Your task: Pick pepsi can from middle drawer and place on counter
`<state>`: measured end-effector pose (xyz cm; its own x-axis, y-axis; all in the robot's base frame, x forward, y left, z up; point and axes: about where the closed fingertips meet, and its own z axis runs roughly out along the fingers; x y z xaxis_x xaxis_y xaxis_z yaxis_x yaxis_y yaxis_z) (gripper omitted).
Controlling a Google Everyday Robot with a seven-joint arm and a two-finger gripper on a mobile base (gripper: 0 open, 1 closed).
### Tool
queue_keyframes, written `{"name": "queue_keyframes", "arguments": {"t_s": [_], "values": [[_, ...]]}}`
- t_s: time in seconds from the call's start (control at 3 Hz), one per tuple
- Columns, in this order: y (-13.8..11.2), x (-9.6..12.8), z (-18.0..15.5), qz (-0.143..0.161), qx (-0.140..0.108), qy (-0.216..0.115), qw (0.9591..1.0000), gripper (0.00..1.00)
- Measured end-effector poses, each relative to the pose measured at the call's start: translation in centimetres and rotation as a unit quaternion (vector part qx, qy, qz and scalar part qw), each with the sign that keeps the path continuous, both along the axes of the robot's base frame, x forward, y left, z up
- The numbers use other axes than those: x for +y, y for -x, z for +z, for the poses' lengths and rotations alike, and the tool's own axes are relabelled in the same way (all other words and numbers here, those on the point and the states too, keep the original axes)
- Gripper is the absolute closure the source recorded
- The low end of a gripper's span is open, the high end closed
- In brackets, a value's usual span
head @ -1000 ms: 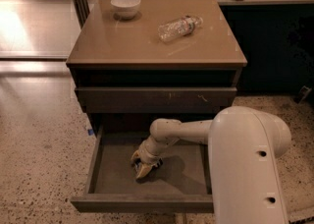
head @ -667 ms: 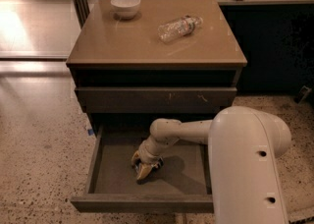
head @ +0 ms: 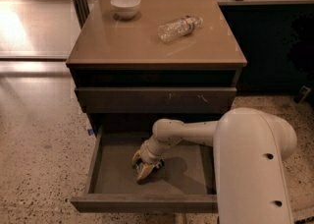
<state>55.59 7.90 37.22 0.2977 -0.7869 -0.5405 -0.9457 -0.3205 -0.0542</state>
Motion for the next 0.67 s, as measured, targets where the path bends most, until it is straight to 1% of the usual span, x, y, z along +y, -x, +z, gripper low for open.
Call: {"name": "queue_keyframes", "arguments": {"t_s": [0.33,0.67], "values": [[-0.9,-1.1,4.5,0.005,-0.016,-0.015,0.9998,1.0],[-2.1,-2.4,10.8,0.014,-0.037,-0.02,0.999,1.0]]}}
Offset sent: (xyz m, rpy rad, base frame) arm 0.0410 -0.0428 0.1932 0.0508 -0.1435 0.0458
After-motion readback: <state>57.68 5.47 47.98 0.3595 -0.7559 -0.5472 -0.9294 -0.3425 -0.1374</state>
